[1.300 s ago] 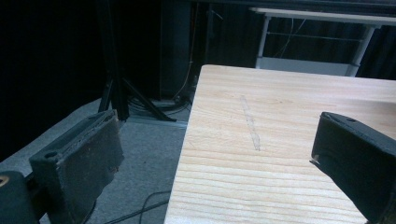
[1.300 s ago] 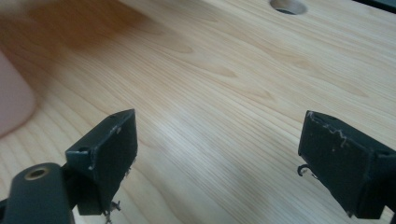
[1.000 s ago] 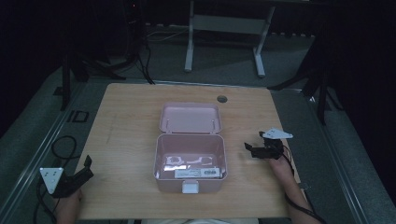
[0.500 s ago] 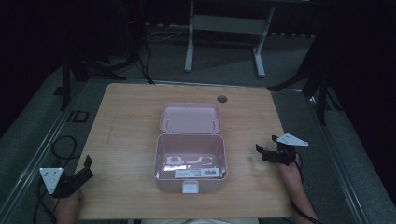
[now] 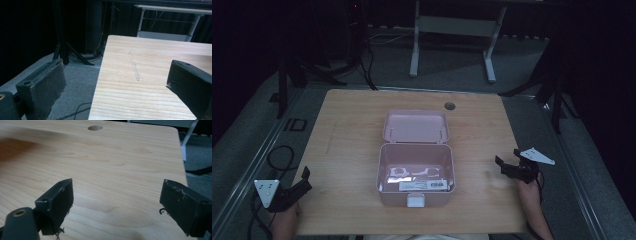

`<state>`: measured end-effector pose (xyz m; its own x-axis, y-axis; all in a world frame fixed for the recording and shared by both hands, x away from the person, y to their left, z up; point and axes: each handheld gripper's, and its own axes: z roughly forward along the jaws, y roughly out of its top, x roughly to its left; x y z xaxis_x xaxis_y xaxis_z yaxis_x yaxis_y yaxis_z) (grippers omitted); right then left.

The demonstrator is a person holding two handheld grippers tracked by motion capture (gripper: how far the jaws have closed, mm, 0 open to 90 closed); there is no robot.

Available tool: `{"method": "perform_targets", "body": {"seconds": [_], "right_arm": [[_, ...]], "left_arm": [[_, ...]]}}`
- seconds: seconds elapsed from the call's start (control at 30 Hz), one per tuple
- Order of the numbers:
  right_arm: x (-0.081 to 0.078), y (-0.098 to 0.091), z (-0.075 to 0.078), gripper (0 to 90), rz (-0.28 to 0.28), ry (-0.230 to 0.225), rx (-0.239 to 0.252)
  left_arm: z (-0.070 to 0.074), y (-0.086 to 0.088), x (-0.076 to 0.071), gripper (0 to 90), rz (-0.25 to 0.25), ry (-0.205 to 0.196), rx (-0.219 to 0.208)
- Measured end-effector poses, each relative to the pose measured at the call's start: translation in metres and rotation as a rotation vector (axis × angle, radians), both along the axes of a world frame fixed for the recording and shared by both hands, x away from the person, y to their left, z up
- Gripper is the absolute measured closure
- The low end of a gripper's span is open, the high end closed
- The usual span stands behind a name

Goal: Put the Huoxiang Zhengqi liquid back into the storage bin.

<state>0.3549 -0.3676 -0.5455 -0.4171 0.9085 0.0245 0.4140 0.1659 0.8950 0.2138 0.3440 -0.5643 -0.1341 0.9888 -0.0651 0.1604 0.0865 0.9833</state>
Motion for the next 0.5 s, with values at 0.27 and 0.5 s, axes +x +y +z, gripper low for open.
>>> {"method": "perform_targets", "body": {"seconds": [0.27, 0.5], "right_arm": [[-0.0022, -0.0044, -0.0006, 11.5, -0.056, -0.021, 0.009], [-0.0008, -0.0104, -0.0001, 11.6, -0.094, -0.018, 0.034]], "left_arm": [[-0.0001, -0.0002, -0.0002, 2.1, 0.0, -0.003, 0.003], [-0.0002, 0.0, -0.0006, 2.1, 0.004, -0.004, 0.0]]}}
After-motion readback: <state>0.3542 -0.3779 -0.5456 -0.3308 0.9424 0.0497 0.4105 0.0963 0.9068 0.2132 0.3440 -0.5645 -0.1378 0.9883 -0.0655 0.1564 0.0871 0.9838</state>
